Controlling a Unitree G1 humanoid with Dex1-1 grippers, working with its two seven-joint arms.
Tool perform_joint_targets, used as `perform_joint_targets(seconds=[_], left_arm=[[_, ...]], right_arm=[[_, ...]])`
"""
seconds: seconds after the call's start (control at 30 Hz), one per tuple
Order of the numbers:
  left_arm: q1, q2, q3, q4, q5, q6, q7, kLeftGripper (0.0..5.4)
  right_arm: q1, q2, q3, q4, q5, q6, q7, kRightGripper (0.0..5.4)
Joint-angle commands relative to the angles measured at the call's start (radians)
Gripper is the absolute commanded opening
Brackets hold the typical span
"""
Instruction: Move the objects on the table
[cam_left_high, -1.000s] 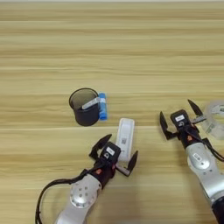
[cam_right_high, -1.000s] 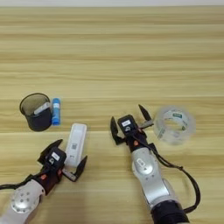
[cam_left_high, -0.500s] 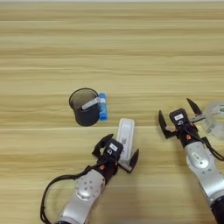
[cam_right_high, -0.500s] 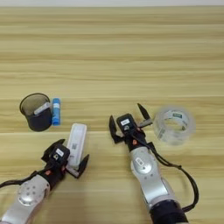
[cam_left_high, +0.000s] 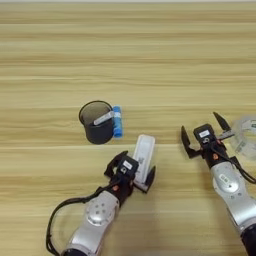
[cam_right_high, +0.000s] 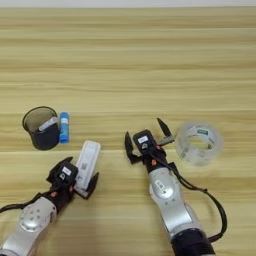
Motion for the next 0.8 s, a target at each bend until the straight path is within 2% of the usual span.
perform_joint_targets(seconds=[0.03,0.6,0.8], left_arm=[[0.016,0.01,0.008,0.033,0.012,0.027,0.014,4.53],[0.014,0.009,0.012,0.037,0.01,0.012,0.02,3.15],[0.013,0.008,0.013,0.039,0.01,0.01,0.02,2.85]], right_arm=[[0.003,-0.001,0.0,-0.007,0.0,0.01,0.001,5.4],[0.003,-0.002,-0.002,-0.003,0.004,0.011,0.003,5.4],[0.0,0.041,-0.057,0.026,0.151,0.052,0.084,5.4]])
